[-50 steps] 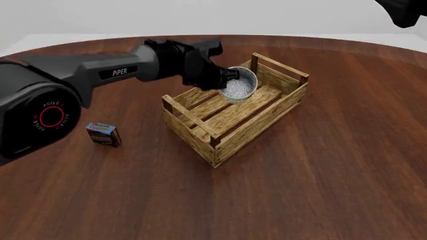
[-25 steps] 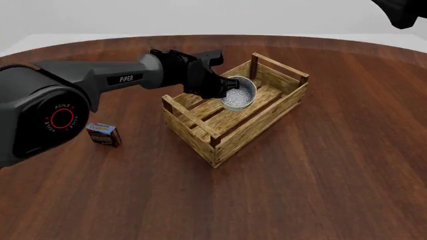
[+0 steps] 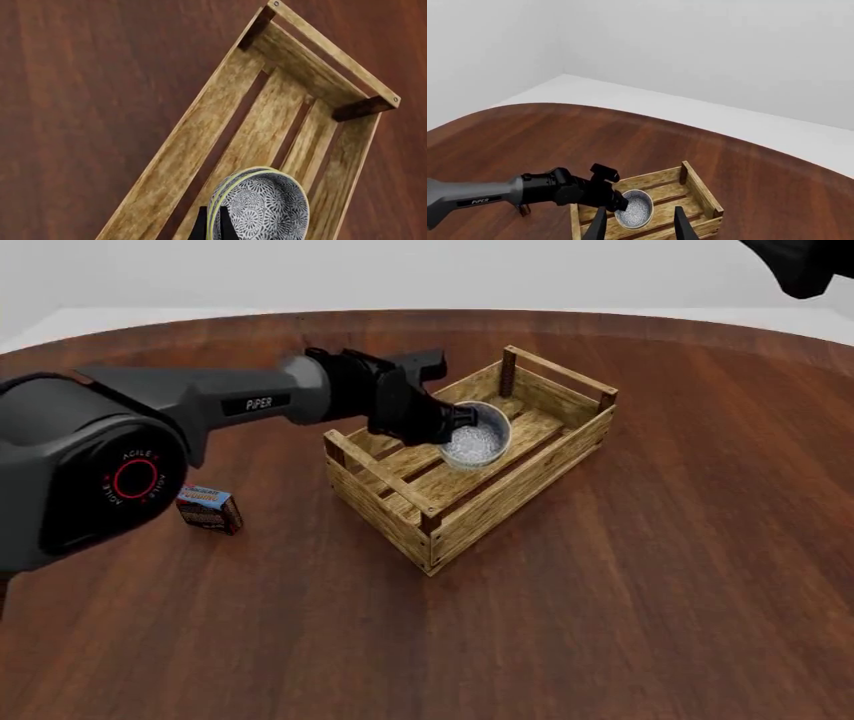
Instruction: Stack the right bowl on the left bowl and place them in the tray.
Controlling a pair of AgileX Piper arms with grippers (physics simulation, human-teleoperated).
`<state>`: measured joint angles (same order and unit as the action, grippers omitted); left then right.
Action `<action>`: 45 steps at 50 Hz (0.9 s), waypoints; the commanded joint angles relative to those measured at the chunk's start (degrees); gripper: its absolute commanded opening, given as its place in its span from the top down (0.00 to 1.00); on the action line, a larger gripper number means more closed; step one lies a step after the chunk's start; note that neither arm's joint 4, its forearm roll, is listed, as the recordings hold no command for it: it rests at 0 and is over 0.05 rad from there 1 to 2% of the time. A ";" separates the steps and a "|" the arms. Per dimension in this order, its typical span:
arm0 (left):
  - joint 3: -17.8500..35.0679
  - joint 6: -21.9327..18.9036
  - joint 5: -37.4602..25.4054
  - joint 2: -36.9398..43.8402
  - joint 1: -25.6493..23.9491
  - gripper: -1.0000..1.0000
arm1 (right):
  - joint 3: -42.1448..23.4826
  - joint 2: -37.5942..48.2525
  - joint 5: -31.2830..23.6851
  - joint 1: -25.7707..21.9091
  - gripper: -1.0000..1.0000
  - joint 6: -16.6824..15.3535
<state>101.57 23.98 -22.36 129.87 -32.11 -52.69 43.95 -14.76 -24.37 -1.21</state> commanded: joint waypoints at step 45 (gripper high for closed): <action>1.28 -1.76 -1.13 1.63 0.26 1.00 | -0.03 -0.72 -0.48 -0.16 0.00 0.04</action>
<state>102.48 22.83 -23.64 131.54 -31.71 -52.72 43.46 -15.09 -24.49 -1.17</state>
